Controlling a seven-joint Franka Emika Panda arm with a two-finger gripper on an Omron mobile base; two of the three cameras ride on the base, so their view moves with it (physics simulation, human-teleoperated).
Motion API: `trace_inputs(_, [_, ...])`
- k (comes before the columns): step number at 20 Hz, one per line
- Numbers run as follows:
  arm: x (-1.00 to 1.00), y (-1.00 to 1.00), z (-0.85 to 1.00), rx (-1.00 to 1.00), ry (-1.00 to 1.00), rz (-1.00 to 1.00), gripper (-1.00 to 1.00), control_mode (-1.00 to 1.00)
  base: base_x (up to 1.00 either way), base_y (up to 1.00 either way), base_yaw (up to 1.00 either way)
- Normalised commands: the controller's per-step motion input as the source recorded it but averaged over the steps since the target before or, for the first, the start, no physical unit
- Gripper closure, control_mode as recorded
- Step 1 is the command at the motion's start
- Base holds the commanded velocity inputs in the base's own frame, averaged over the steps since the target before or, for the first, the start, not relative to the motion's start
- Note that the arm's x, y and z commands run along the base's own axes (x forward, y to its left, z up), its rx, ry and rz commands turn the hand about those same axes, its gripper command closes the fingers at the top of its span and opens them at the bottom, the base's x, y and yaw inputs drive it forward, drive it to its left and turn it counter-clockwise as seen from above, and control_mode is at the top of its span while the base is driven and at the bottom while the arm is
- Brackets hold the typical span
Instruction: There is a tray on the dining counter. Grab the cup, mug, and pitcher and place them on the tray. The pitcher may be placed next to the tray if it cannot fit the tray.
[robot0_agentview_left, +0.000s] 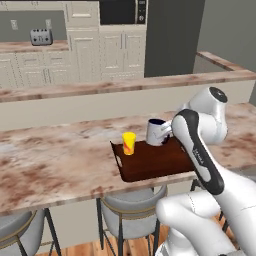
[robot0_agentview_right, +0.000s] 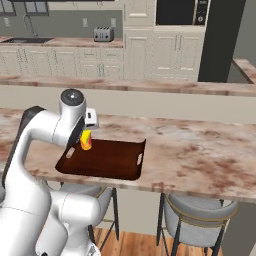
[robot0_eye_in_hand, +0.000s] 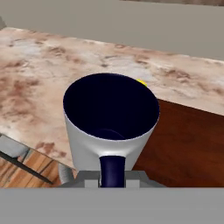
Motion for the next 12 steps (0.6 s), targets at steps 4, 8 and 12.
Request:
trace_inputs(4, [0.37, 0.0, -0.55, -0.1, 0.08, 0.03, 1.0, -1.0, 0.0, 0.0, 0.0])
trace_inputs(8, [0.42, 0.07, -0.56, -0.11, 0.05, 0.0, 1.0, -1.0, 0.0, 0.0, 0.0])
trace_inputs(12, [0.36, 0.16, -0.57, -0.09, 0.01, 0.0, 1.0, -1.0, 0.0, 0.0, 0.0])
